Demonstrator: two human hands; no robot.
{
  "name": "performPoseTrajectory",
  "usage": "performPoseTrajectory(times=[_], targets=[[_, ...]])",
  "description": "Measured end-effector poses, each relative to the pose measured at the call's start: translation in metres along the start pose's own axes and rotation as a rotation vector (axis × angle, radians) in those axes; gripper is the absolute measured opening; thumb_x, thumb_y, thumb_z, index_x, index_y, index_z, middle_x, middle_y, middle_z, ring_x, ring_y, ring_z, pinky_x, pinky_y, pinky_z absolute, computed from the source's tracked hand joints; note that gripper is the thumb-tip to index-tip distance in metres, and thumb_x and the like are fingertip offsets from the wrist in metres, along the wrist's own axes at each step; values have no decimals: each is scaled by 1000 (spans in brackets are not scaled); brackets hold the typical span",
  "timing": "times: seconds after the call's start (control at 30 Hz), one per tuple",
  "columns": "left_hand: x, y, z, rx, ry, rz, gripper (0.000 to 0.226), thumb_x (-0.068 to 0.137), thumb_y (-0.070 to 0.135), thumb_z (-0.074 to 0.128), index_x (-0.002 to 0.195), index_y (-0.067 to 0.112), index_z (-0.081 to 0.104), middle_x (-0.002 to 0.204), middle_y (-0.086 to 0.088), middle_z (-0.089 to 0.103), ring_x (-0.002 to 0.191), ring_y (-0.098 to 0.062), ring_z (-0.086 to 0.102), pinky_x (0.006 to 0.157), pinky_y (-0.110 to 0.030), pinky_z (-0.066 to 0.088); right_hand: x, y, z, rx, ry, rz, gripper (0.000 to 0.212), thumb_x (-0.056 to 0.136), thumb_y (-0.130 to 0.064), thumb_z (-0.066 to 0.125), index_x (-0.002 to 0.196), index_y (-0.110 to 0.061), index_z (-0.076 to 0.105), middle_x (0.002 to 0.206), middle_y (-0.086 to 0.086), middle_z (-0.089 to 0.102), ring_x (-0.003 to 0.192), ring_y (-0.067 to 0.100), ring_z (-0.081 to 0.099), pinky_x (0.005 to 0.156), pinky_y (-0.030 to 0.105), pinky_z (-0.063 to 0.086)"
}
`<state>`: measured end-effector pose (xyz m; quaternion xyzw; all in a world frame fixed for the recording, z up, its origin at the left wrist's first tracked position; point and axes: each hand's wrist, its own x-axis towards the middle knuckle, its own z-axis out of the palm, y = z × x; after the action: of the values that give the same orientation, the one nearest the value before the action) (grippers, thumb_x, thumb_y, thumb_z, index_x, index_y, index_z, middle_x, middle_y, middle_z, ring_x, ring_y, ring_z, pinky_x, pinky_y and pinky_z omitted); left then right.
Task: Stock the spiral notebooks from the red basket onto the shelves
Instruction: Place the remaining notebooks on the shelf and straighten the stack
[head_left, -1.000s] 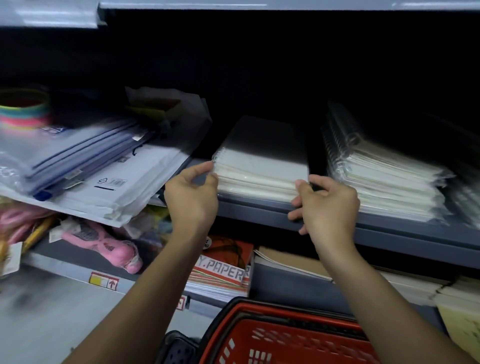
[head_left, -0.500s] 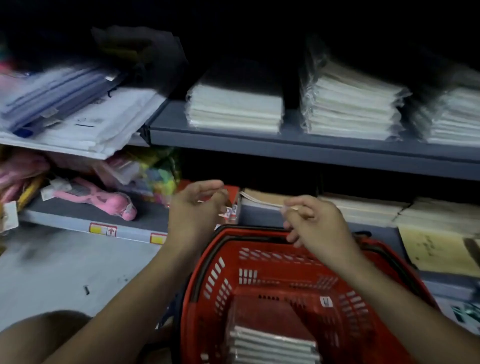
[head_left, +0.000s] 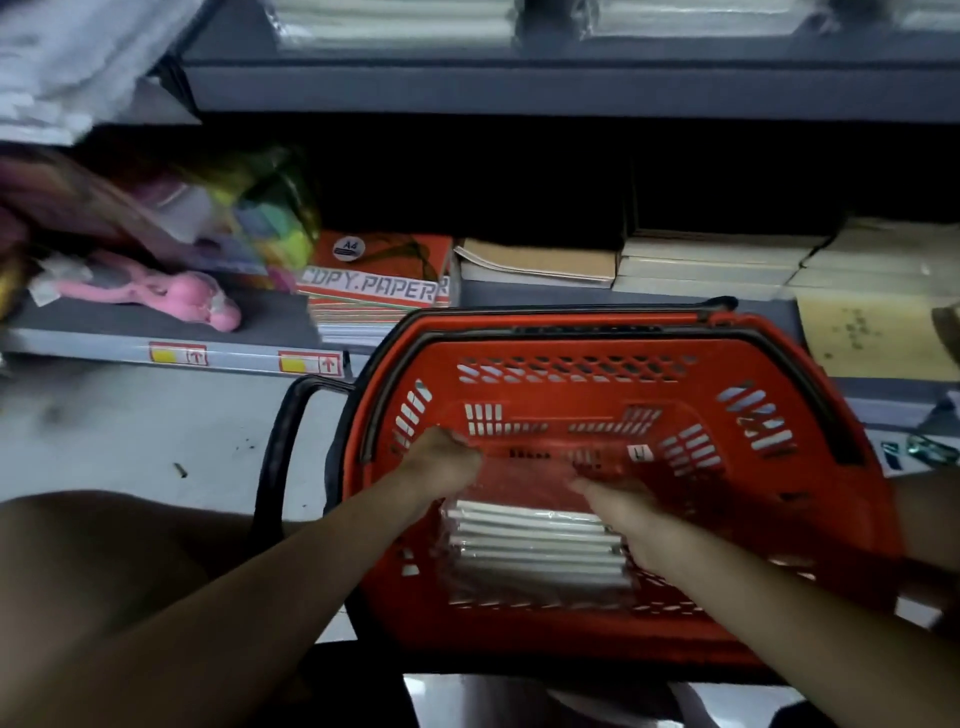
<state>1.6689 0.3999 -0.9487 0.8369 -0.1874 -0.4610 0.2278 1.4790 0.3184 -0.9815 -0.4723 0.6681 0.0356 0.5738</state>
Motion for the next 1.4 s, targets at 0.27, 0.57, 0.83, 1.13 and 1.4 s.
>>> performPoseTrajectory(times=[0.27,0.57,0.83,1.13,1.4], targets=[[-18,10,6,267,-232,6,9,90,24,64,90,16,69,86,3,64,70,-7,56,63,-21,45,-2,7,-3,-17,-46,14,16,89,-21,74,96,-14,63,87,1,62,83,21,58,61,25,46],[-38,-1,0,153,-115,27,15,90,7,59,88,13,73,86,1,70,79,-12,62,58,-9,48,-35,3,-12,146,-45,76,15,78,-7,82,89,-3,72,86,12,73,66,22,65,49,24,44],[-88,2,-19,-715,-175,-251,9,84,-9,69,85,0,66,90,-16,59,76,-21,54,49,-29,58,-98,-29,-67,605,-166,81,16,89,19,54,98,7,61,107,19,65,95,33,64,49,35,61],[-172,26,-62,-836,-424,156,45,78,25,74,118,7,72,110,-12,65,71,-14,61,46,-20,46,-185,-44,-118,649,-408,-238,33,89,3,61,122,3,64,111,16,75,98,27,75,70,31,64],[-217,45,-104,-847,-323,602,35,92,17,56,123,8,69,110,-15,71,71,-18,65,44,-27,55,-233,-77,-115,584,-520,-616,35,92,-3,55,123,-17,65,113,12,75,89,31,76,59,31,63]])
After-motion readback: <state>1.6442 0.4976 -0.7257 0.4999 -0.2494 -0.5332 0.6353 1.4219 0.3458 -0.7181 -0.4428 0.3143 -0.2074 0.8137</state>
